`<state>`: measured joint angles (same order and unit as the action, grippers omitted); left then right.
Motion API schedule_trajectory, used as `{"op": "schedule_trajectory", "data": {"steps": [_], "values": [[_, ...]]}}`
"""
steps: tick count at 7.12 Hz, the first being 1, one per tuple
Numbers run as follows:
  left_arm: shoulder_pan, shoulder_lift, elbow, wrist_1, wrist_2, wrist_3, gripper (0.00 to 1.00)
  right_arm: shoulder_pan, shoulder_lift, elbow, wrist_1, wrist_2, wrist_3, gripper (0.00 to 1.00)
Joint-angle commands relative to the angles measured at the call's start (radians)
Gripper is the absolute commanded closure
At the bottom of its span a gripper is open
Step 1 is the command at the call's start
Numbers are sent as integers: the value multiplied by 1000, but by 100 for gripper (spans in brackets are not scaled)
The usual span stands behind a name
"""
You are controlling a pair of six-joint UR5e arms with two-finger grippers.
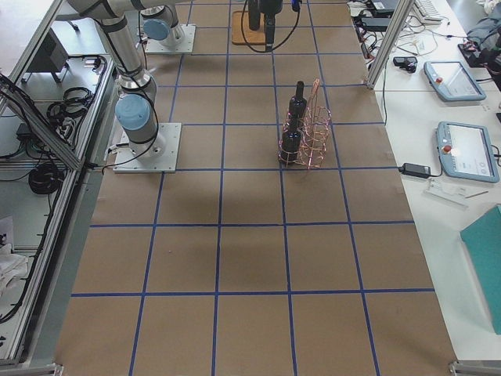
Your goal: Take wine from basket and place on tray
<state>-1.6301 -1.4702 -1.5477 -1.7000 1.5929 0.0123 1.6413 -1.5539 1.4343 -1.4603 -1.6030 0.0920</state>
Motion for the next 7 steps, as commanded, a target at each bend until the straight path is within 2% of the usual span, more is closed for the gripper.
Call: {"op": "schedule_trajectory", "data": {"steps": [1,7], "values": [[0,-2,-26,63,2,12,1,2,0,0,0,0,0,0],[3,8,-72,100,2,11,0,2,0,0,0,-3,-1,0]]}}
